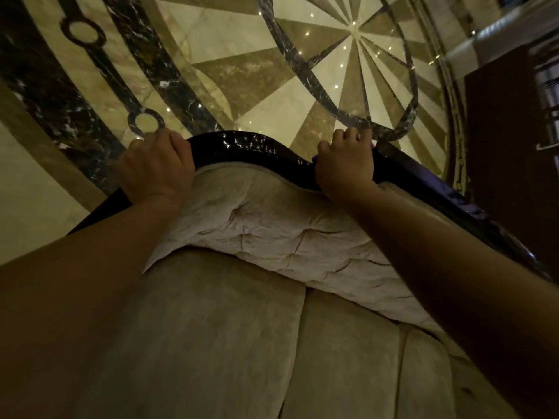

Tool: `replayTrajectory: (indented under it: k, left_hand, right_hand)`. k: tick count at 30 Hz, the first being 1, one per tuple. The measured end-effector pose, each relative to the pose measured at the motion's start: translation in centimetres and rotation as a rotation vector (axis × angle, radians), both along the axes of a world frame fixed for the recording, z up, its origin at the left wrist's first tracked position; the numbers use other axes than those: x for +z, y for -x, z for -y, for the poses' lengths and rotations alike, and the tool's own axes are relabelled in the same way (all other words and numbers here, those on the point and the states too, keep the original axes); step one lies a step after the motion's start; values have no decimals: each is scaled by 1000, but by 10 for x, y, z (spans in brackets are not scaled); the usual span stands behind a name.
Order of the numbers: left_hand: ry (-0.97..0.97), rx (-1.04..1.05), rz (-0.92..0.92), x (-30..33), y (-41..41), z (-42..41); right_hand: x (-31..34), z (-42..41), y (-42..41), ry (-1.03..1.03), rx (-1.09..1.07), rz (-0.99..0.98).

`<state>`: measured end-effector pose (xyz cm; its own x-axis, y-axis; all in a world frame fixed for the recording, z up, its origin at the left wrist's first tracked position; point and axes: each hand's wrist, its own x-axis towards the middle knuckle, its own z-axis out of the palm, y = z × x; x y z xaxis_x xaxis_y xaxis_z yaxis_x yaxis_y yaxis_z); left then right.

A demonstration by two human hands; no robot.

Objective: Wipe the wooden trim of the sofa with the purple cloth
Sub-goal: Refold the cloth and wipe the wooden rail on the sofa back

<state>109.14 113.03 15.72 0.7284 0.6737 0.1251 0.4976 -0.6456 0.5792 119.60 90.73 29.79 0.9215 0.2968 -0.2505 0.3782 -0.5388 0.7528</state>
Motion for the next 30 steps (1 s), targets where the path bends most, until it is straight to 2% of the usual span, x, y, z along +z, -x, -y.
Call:
replayTrajectory:
  k: [6,7,9,13,16,18,21,23,27,28,30]
  left_hand:
    - [-57,3,13,-3,-2,0]
    - [-66,4,9,-3,-3,1]
    - [-79,4,-16,-3,-6,1]
    - [-30,-42,-107,-7,-4,-2]
    - [73,-44,-56,-6,1,-7]
    - [50,-92,-37,-6,8,-8]
    - [12,-169,-15,-12,26,-15]
    - [-24,-203,-2,-20,43,-21]
    - [-130,-260,26,-32,63,-26]
    - [-144,-265,25,-34,64,-26]
    - [-157,-271,21,-35,65,-26]
  right_hand:
    - [-49,-62,23,-1186,-435,255]
    - [-54,-81,23,-1312,-458,285]
    - [-61,-117,25,-1392,-358,258]
    - [-73,-168,37,-1238,-38,87]
    - [-69,-166,31,-1165,-22,-5]
    - [-66,-152,30,-1129,37,-57]
    - [-68,-126,32,-1003,135,19]
    - [-63,-95,29,-817,141,90]
    - [-25,4,18,-213,25,95]
    - [-18,17,18,-135,21,84]
    - [-13,15,21,-120,1,49]
